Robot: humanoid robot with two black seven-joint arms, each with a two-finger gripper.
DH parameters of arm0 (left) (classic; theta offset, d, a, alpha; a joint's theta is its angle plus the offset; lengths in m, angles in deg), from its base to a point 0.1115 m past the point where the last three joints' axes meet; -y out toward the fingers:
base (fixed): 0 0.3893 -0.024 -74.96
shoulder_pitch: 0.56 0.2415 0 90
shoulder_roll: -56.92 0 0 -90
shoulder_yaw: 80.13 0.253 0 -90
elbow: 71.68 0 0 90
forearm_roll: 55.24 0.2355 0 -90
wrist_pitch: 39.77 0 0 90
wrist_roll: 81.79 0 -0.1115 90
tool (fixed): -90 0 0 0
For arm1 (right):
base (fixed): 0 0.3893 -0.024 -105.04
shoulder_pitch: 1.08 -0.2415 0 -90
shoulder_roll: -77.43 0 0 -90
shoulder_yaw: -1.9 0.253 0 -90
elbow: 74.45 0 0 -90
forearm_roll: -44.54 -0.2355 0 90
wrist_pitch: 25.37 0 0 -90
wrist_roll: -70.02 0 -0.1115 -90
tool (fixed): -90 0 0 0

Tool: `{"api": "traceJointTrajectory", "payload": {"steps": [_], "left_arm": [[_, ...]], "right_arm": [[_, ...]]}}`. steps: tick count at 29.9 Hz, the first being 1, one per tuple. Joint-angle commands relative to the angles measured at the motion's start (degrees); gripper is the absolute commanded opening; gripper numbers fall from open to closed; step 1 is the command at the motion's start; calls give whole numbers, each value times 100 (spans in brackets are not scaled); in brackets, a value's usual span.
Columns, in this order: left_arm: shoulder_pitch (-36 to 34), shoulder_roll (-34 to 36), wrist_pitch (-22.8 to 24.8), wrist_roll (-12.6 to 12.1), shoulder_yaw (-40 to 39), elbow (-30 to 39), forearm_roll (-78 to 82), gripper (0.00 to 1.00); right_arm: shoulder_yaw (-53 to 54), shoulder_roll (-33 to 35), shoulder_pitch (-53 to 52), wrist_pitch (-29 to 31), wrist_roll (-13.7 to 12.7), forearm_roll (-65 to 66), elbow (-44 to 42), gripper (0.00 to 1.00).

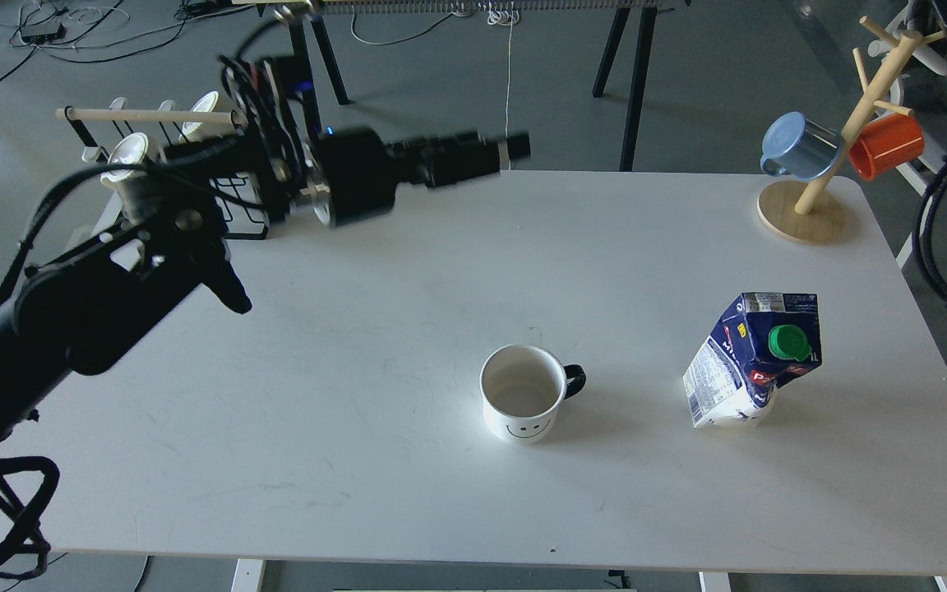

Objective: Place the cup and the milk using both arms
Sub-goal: 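Release the mug and lift the left gripper back toward the rack, then lower the right gripper from the mug tree toward the milk carton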

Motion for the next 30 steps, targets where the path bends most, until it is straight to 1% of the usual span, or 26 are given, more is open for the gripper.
{"api": "traceJointTrajectory", "payload": {"steps": [1,3,6,9,13,15,18,20,24,26,30], "left_arm": [[-13,-80,0,120,-1104,-399,-1277,99],[-83,-194,0,76,-1413,-803,-2138,99],[-154,-151,0,102,-1484,-1199,-3176,99],[-145,42,0,120,-1616,-1262,-4099,100],[-162,227,0,50,-1766,-1437,-5601,100],[-215,350,0,41,-1783,-1709,-6156,100],[-461,377,0,6,-1775,-2376,-7026,100],[-663,377,0,-169,-1748,-2982,-7554,100],[-971,315,0,-758,-1696,-4028,-8293,100],[-989,210,0,-855,-1695,-4171,-8417,100],[-892,96,0,-847,-1687,-4224,-8409,100]], "right_arm": [[-24,255,177,0,-5,-6,31,99],[-50,396,291,0,-5,-15,58,99],[-50,432,528,0,-5,-6,84,99],[11,458,853,0,4,-6,321,99],[46,590,1284,0,57,2,532,99],[46,599,1399,0,74,11,515,99],[64,599,1653,0,83,-15,594,99],[90,616,1785,0,83,-33,743,99],[274,722,2163,0,65,-85,1015,99],[415,774,2461,0,57,-339,1226,99],[538,845,3190,0,74,-902,1875,99]]}}
